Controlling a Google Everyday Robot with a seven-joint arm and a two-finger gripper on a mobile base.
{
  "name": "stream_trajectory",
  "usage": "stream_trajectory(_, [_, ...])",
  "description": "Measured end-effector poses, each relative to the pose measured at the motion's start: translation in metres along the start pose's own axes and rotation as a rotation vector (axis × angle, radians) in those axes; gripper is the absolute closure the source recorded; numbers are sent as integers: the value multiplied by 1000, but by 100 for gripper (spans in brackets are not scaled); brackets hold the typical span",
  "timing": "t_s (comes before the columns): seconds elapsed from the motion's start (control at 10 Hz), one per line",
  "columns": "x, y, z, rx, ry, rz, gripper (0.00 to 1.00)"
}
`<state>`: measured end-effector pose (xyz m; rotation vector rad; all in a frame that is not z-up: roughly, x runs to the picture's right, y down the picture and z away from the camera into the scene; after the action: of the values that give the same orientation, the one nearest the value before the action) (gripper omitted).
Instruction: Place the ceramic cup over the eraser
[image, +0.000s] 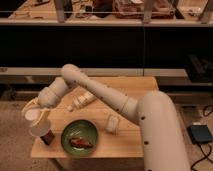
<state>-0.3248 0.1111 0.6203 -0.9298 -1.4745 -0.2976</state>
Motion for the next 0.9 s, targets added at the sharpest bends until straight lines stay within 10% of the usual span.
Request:
stream_trajectory(0.6, [39,17,6,-28,-52,47,100])
stream_trajectory(0.9, [77,26,41,-95,-57,-40,89])
